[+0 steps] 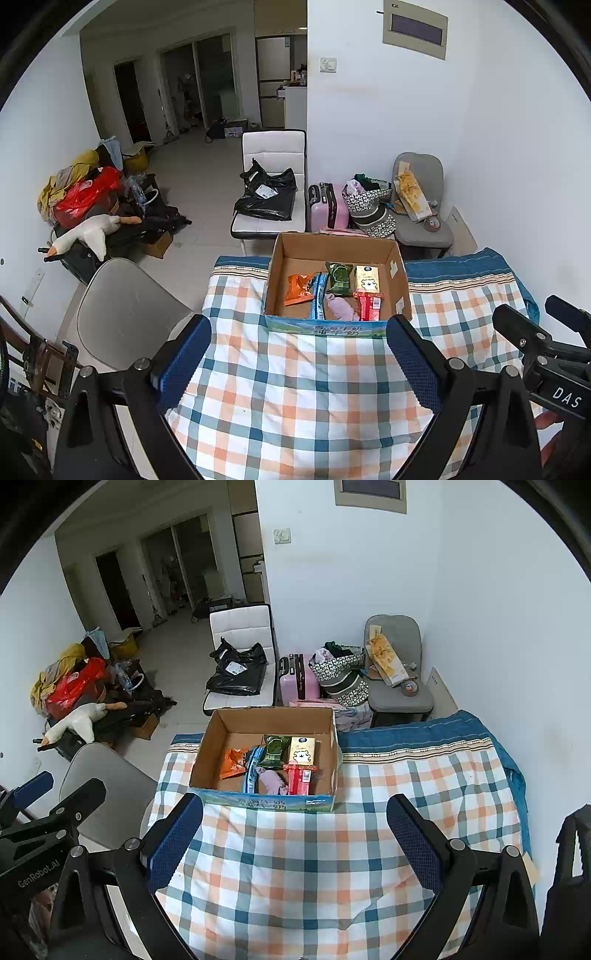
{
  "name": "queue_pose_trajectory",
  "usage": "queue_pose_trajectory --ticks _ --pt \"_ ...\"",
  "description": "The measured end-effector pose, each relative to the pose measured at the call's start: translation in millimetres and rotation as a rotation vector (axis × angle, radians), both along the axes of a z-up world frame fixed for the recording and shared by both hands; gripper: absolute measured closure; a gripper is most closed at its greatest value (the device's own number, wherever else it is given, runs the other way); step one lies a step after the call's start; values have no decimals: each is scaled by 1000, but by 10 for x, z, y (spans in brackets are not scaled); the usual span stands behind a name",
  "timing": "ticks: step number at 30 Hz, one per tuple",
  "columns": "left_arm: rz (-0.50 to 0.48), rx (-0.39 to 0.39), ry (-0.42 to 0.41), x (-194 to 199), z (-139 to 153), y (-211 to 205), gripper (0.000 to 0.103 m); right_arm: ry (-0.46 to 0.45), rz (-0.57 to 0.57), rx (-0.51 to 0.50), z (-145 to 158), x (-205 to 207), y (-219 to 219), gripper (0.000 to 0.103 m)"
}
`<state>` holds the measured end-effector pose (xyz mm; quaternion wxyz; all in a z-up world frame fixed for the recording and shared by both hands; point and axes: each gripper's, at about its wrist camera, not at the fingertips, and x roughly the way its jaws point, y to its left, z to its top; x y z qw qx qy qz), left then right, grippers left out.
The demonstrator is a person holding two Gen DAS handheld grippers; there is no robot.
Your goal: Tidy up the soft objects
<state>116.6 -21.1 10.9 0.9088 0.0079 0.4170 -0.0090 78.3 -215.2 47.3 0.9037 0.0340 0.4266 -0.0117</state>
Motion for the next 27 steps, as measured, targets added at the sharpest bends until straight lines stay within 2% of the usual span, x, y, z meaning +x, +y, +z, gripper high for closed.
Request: queue_pose_trajectory --ticks 27 --pt "-7 5 3 -19 -27 -13 6 -1 -6 2 61 -17 -10 2"
